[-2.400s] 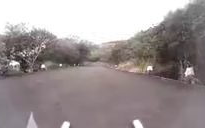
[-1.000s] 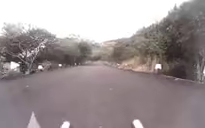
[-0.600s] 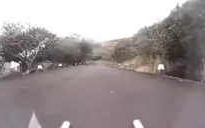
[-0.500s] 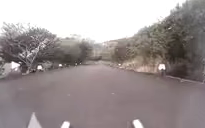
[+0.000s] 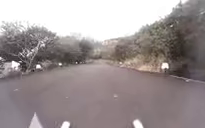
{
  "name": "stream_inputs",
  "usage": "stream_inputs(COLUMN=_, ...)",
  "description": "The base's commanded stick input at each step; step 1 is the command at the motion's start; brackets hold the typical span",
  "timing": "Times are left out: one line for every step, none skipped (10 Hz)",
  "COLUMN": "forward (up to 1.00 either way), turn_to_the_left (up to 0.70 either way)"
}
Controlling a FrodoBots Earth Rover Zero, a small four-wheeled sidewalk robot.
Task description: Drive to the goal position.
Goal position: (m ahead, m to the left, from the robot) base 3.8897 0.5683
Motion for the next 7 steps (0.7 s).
stream_inputs(forward=0.50, turn_to_the_left=-0.08)
stream_inputs(forward=0.50, turn_to_the_left=-0.13)
stream_inputs(forward=0.50, turn_to_the_left=-0.18)
stream_inputs(forward=0.50, turn_to_the_left=-0.24)
stream_inputs(forward=0.50, turn_to_the_left=-0.33)
stream_inputs(forward=0.50, turn_to_the_left=-0.50)
stream_inputs(forward=0.50, turn_to_the_left=-0.40)
